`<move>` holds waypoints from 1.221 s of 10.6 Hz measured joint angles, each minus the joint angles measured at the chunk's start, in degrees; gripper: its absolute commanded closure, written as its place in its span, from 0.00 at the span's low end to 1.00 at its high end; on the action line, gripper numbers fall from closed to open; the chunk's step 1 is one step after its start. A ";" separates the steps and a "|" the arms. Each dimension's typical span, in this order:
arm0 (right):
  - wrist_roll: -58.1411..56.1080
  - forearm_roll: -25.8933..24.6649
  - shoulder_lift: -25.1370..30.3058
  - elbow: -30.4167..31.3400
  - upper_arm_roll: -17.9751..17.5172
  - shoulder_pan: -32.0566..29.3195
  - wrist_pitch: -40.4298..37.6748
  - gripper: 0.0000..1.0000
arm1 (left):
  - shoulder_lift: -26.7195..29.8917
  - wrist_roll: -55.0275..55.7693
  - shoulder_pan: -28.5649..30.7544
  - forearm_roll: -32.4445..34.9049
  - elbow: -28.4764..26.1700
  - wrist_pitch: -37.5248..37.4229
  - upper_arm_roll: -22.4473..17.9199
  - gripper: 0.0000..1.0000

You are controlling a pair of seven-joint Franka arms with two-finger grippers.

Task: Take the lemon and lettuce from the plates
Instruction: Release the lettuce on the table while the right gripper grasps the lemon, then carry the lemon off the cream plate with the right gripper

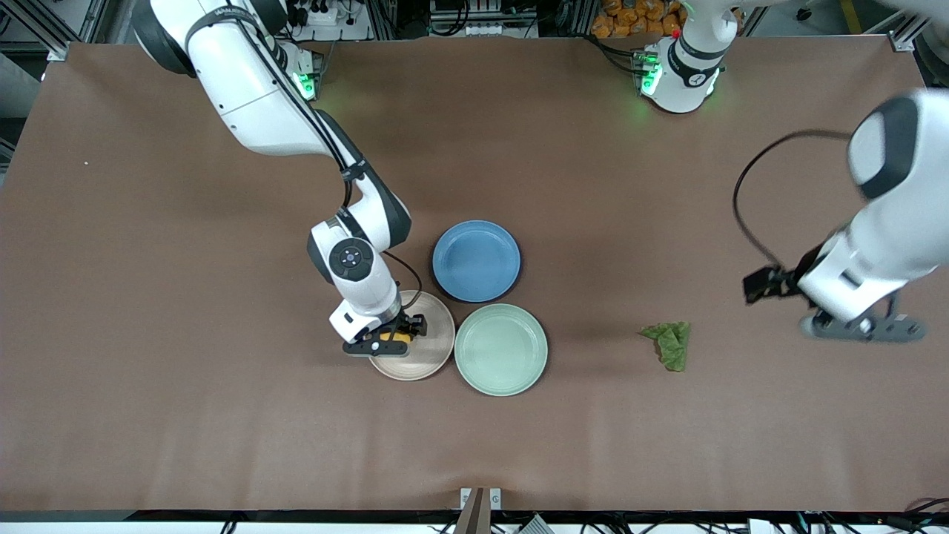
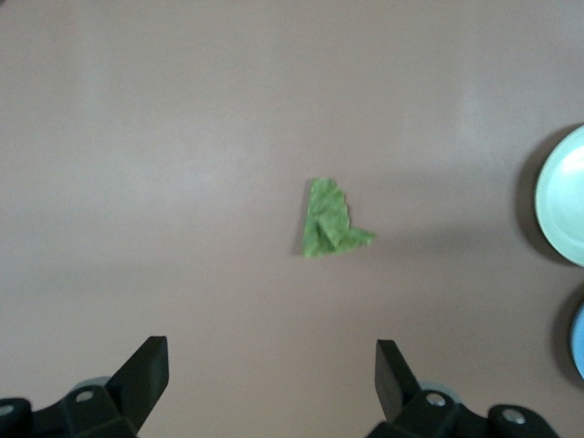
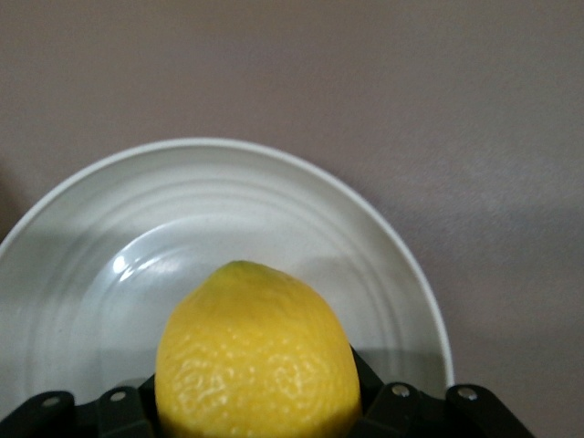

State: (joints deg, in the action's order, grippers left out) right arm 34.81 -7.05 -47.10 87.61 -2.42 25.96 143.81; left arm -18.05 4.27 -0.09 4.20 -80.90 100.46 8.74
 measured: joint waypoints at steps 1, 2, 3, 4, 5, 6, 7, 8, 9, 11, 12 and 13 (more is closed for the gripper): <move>-0.65 0.00 0.16 -0.28 0.02 -0.61 -1.02 0.58 | 2.42 0.00 -0.03 0.00 0.32 -3.97 0.20 0.00; -1.64 0.00 0.39 -0.61 0.02 -1.21 -2.54 0.57 | 4.45 0.00 -0.12 0.00 0.52 -6.92 0.49 0.00; -2.60 0.05 0.70 -1.12 -0.01 -1.80 -4.08 0.58 | 6.19 0.00 -0.20 0.00 0.66 -8.13 0.77 0.00; -3.56 0.20 1.29 -1.43 -0.09 -2.41 -5.68 0.58 | 7.89 0.00 -0.23 0.00 0.72 -8.96 0.87 0.00; -5.10 0.44 2.13 -1.54 -0.11 -3.01 -7.31 0.58 | 9.40 0.00 -0.22 0.00 0.73 -10.13 0.87 0.00; -7.42 1.50 3.21 -1.59 -0.13 -3.71 -9.22 0.58 | 10.75 0.00 -0.21 -0.01 0.70 -11.40 0.86 0.00; -11.00 2.60 4.50 -1.60 -0.12 -4.65 -11.33 0.57 | 11.97 0.00 -0.21 -0.66 0.31 -12.37 0.85 0.00; -14.20 3.05 5.69 -1.62 -0.09 -5.73 -13.56 0.57 | 12.92 0.12 -0.21 -1.06 -0.55 -12.62 0.85 0.00; -17.39 3.40 6.97 -1.62 -0.05 -7.27 -15.86 0.57 | 13.69 0.15 -0.22 -1.26 -1.48 -12.61 0.87 0.00; -21.19 3.55 9.27 -1.47 0.02 -10.37 -19.94 0.57 | 14.81 0.15 -0.22 -1.30 -2.39 -12.02 0.86 0.00; -23.11 3.55 10.05 -0.98 0.09 -11.78 -21.27 0.57 | 15.32 0.15 -0.21 -1.30 -3.28 -10.23 0.85 0.00; -26.02 3.55 10.83 -0.07 0.17 -13.50 -21.74 0.57 | 15.81 0.15 -0.17 -1.30 -4.93 -7.80 0.82 0.00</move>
State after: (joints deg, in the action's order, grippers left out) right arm 8.79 -3.49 -36.27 87.54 -2.25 12.46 122.08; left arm -2.23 4.42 -0.26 2.90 -85.83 92.66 9.57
